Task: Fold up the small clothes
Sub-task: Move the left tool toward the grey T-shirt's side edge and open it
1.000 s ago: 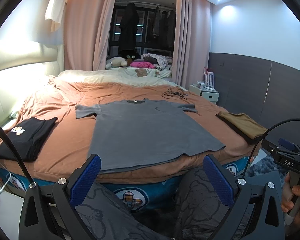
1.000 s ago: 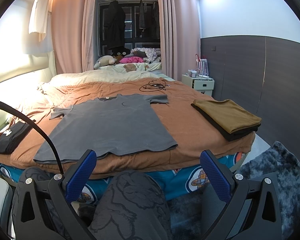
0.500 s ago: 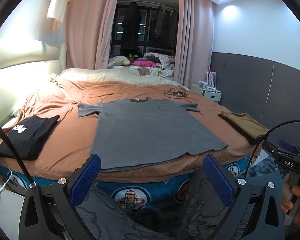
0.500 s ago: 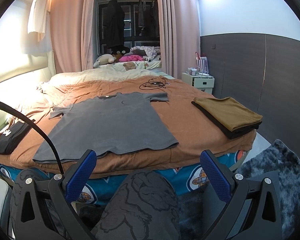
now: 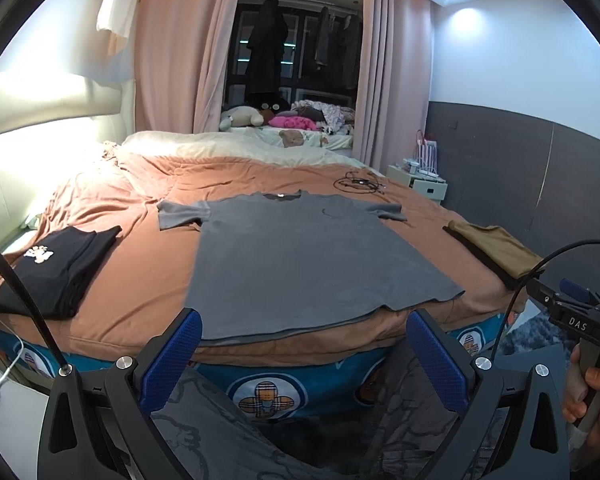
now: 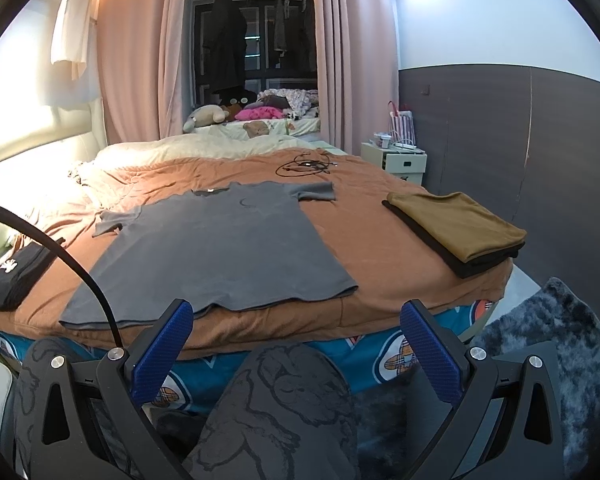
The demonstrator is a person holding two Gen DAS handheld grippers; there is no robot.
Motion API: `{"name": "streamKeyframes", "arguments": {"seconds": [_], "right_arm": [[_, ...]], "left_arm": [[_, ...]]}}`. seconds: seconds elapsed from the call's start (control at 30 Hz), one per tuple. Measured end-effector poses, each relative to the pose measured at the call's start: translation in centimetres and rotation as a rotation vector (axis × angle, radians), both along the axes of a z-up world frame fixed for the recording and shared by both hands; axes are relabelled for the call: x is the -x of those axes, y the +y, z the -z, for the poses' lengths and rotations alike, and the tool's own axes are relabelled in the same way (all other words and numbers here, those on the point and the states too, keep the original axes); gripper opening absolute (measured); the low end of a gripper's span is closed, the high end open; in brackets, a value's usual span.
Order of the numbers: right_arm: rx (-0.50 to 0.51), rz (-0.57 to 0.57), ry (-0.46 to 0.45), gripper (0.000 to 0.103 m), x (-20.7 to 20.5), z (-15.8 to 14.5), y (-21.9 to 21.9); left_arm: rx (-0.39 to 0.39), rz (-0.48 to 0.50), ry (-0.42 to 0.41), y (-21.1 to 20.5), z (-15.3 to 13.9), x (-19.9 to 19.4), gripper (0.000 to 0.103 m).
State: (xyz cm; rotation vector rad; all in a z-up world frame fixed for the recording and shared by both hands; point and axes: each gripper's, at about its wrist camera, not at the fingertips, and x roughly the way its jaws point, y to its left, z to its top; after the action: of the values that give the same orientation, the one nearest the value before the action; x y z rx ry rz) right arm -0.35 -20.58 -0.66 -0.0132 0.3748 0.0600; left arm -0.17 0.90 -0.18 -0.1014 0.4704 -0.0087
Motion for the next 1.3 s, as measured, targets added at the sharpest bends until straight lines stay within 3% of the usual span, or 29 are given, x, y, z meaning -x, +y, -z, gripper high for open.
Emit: {"name": "streamKeyframes", "arguments": {"seconds": [0.3, 0.6, 0.73, 1.1, 1.2, 1.3], "right_arm": [[-0.009, -0.072, 0.013, 0.103, -5.6, -2.4, 1.6], [-0.019, -0.153, 0.064, 0.103, -15.1, -3.7, 2.0], [-0.023, -0.201, 0.091, 0.103, -18.8, -4.2, 2.6], [-0.053, -0.317, 0.174, 0.103, -29.8, -5.6, 4.8], [-0.059, -0.344, 0.208, 0.095, -32.9, -6.0, 5.3], [-0.062, -0.371, 0.237, 0.094, -36.5, -6.7, 6.5]], "left_arm": [[-0.004, -0.047, 0.034, 3.2, 0.1, -4.8, 0.103], [0.054, -0.147, 0.075, 9.3, -0.4, -12.4, 0.103], [0.044, -0.177, 0.098, 11.6, -0.6, -15.6, 0.102], [0.078, -0.241, 0.176, 18.8, -0.4, -25.0, 0.089], [0.088, -0.249, 0.187, 20.5, -0.4, -27.3, 0.089], [0.084, -0.266, 0.2, 21.9, -0.3, -29.8, 0.087]]}}
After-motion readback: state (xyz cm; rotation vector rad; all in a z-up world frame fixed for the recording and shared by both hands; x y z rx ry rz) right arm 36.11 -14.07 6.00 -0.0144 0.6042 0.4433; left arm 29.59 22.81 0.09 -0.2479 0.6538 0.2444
